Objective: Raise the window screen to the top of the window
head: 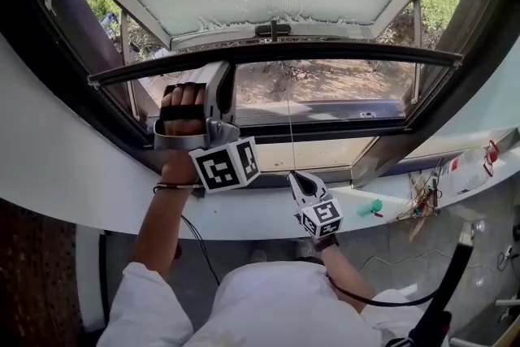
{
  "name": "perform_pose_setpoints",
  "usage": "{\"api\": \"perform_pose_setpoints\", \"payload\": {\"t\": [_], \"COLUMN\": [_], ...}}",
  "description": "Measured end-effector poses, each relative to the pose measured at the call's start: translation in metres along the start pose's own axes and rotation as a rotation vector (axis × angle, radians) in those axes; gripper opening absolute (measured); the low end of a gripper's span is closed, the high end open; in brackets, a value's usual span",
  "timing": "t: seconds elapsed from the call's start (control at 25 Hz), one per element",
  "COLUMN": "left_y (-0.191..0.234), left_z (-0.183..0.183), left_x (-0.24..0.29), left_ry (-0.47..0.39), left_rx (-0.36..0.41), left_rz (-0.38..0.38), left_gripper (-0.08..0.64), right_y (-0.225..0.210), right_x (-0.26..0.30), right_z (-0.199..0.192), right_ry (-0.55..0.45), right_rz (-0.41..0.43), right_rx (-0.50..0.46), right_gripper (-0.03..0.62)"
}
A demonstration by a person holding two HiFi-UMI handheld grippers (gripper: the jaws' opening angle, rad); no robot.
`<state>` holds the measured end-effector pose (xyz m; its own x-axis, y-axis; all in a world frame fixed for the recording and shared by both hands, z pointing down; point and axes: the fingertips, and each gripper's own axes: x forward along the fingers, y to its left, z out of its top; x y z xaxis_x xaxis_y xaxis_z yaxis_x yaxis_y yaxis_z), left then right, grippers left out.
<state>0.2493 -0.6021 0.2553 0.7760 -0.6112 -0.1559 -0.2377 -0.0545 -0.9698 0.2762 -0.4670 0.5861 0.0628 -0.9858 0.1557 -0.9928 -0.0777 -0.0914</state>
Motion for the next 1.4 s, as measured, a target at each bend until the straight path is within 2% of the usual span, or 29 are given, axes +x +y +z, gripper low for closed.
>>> {"api": "perform_pose_setpoints", "payload": {"t": [0.36, 0.64, 1.08, 1.4], "left_y": [0.010, 0.026, 0.070, 0.097], "left_z": [0.002, 0.002, 0.011, 0.013], "left_x": [0.000, 0.000, 0.001, 0.009], "left_ry": [-0.006, -0.021, -0.038, -0.021], "left_rx": [0.018, 0.008, -0.014, 0.002], "left_rz": [0.007, 0.023, 0.105, 0.142], "left_gripper": [0.046, 0.046, 0.046, 0.046], "right_y": [0.002, 0.013, 0.012, 0.017], "right_x": [-0.008, -0.009, -0.012, -0.006], "right_z": [0.011, 0.027, 0.070, 0.098], "right_ry": [-0.027, -0.042, -0.133, -0.154], "right_rz": [-0.013, 0.003, 0.019, 0.028], "right_rx": [0.031, -0.004, -0.017, -0.033], "right_gripper": [-0.011, -0.011, -0.011, -0.011]}}
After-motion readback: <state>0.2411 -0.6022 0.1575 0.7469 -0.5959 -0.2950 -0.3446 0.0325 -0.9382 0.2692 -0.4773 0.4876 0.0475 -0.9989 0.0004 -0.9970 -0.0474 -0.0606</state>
